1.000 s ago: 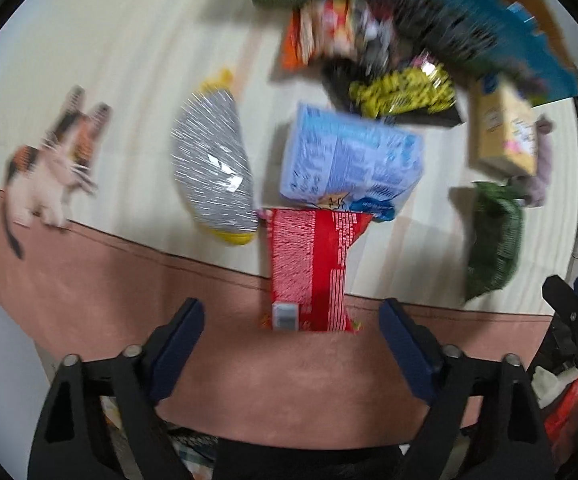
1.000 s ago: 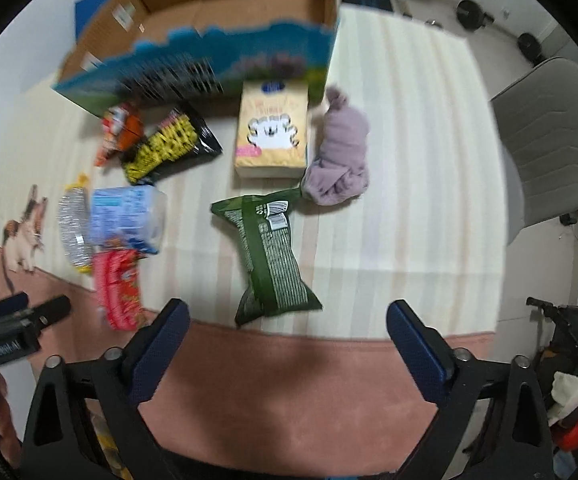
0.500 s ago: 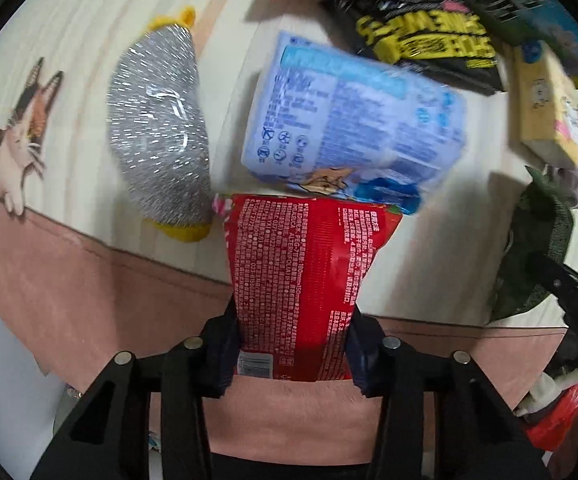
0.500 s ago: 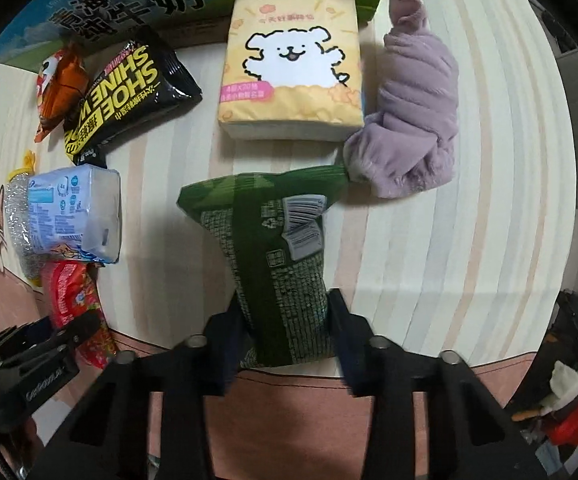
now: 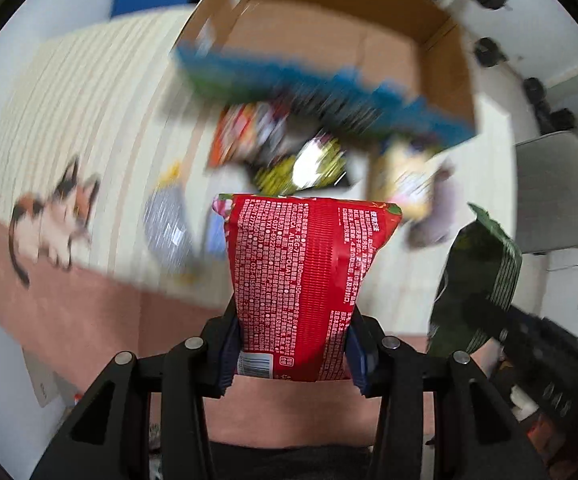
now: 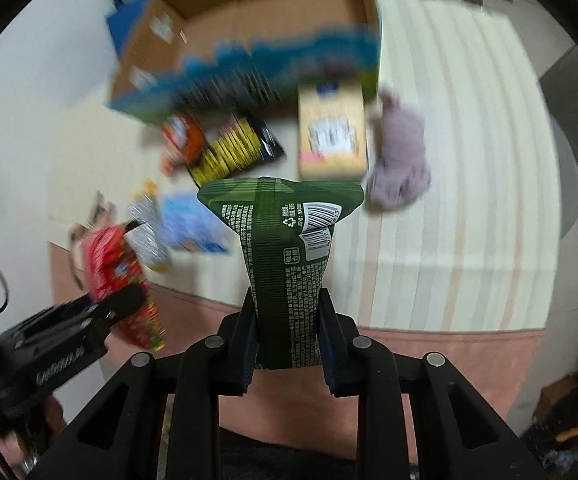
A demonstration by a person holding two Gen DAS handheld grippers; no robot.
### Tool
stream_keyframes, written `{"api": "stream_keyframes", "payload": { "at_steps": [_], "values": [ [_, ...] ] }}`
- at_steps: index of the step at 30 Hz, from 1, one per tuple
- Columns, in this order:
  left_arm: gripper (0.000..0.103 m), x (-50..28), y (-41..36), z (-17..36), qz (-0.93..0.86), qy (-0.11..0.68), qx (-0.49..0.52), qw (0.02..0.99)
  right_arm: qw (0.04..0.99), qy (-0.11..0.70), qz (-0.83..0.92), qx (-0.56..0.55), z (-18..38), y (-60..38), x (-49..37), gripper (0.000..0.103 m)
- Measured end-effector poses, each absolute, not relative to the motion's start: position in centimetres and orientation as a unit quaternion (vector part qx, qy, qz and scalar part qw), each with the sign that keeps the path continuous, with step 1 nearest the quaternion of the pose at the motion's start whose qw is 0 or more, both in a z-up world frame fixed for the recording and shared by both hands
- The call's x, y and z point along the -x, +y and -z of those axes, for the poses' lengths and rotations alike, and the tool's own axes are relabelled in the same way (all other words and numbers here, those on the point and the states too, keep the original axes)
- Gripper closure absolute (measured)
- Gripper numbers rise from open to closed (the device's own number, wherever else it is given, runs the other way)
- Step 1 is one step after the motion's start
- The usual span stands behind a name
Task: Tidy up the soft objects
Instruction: 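Lower both bags into the box and open both tools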
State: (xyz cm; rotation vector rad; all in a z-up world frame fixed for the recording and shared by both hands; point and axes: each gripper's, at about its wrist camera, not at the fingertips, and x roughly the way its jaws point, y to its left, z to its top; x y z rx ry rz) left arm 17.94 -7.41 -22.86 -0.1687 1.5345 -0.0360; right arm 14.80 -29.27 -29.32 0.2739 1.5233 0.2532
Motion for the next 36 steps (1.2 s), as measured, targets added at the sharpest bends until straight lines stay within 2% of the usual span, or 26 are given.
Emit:
{"api": "stream_keyframes", "payload": {
  "at_steps": [5,9,13,17,24,29,36],
  "values": [
    [0.061,-27.6,-8.4,18.6,0.047,0.671,0.064,0.738,0.741,0.649,-0.116,-0.128,21.7,-30.0,-20.2,0.075],
    [0.061,-36.2,-8.8,20.1,0.065,0.68,0.046,0.729,0.759,0.632,-0.093,-0.125,20.0,-29.9,-26.3,0.075],
    [0.061,-42.7,-9.2,23.6,0.067,0.69,0.017,0.72,0.756,0.64,-0.063,-0.118,22.3,-29.3,-33.0,0.075],
    [0.061,-47.7,-9.5,28.6,0.082,0.72,0.032,0.688,0.746,0.658,-0.039,-0.101,27.3,-27.9,-39.4,0.075],
    [0.061,-51.7,-10.3,34.7,0.108,0.757,0.056,0.642,0.72,0.688,-0.012,-0.088,34.4,-27.7,-45.7,0.075],
    [0.061,-52.1,-11.0,36.3,0.119,0.767,0.054,0.628,0.715,0.694,-0.008,-0.085,36.5,-27.5,-47.0,0.075],
    [0.06,-50.9,-12.1,35.6,0.104,0.765,0.016,0.635,0.712,0.698,-0.015,-0.078,36.0,-27.1,-46.8,0.073]
  ]
}}
